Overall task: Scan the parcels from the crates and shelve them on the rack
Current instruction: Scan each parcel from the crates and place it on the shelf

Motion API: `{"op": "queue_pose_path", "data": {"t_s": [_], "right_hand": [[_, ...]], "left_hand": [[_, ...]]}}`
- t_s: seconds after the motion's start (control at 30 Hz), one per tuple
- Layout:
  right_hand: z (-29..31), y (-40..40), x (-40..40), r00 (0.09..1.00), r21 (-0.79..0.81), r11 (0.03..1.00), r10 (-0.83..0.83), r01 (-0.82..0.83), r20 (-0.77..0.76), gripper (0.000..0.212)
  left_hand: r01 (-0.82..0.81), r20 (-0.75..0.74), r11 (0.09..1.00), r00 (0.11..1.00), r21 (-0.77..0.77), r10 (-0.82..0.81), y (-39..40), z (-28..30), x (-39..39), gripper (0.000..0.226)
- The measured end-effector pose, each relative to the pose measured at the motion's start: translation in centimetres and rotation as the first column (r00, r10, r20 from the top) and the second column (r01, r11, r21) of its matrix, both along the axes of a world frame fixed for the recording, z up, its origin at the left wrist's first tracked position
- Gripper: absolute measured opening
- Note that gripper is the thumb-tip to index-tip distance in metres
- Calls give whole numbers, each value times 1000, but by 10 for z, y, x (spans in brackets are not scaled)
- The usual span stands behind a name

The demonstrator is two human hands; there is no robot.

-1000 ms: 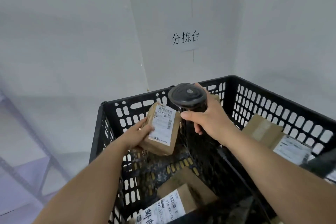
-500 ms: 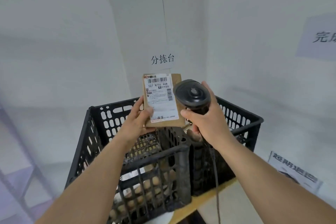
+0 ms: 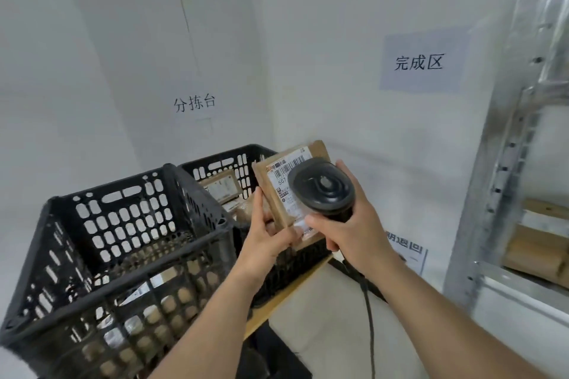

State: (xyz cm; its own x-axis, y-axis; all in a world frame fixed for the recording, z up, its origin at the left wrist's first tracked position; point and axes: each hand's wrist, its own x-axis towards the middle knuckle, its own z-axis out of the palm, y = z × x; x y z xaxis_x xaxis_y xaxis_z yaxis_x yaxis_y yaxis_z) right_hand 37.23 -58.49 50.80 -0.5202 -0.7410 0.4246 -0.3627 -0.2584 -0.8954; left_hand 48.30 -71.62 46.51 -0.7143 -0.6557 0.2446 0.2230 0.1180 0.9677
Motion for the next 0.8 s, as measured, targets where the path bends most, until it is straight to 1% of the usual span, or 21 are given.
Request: {"op": "queue_pose_path", "data": {"t_s": [0.13,0.2,0.27,0.4,0.57,0.8], "right_hand": [[-25,43,-4,992,43,994,-100,97,79,97],[-39,61,-3,978,71,984,-169,161,122,98],[-49,77,-1,963,107,971,-230,216,140,99],[-54,103,3,937,133,949,-306,285,170,96],[-51,119,3,903,145,921,-384,361,194,94],[-52,131,1,870,134,900,-436,416,229,90]], "left_hand": [[99,-18,993,995,59,-98,14,-15,-32,102],[147,5,985,989,87,-148,21,-21,-45,97],[175,38,976,983,128,-181,26,-28,-56,96],[217,80,966,970,143,-230,38,-38,-75,96],[277,90,947,952,161,-293,49,-41,-94,96],[324,113,938,934,122,-338,55,-39,-105,92]]}}
